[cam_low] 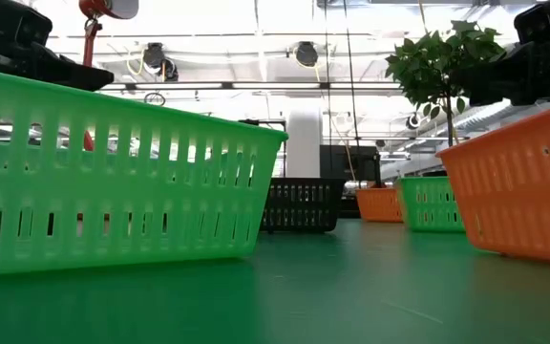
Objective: Stack baskets by color
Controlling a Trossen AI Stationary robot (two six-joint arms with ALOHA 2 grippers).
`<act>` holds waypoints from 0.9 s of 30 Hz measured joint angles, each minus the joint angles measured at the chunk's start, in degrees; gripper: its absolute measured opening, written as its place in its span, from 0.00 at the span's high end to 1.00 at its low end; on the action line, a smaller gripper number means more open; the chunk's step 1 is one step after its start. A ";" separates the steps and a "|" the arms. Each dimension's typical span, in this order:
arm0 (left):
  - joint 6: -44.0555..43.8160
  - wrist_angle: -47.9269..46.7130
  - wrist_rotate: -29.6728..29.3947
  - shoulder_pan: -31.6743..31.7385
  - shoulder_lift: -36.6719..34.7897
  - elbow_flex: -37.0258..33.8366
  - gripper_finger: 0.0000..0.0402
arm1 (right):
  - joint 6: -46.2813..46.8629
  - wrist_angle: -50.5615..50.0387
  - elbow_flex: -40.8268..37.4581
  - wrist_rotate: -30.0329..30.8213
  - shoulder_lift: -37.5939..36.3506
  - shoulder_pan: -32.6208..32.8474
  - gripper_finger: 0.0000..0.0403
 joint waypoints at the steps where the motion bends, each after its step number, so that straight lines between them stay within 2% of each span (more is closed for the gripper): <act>1: 0.00 -0.02 0.00 0.00 0.00 0.00 0.92 | 0.00 0.00 -0.01 0.00 0.00 0.00 1.00; 17: 0.00 -0.02 0.00 0.00 0.01 -0.01 0.92 | -2.13 2.94 0.89 0.85 0.83 0.00 1.00; 20: 0.00 -0.02 -0.01 -0.02 0.00 0.00 0.92 | 0.21 2.42 2.40 4.53 3.23 0.00 1.00; 27: 0.00 0.00 0.00 0.00 0.02 0.00 0.92 | 2.71 1.04 11.39 4.61 13.67 0.00 1.00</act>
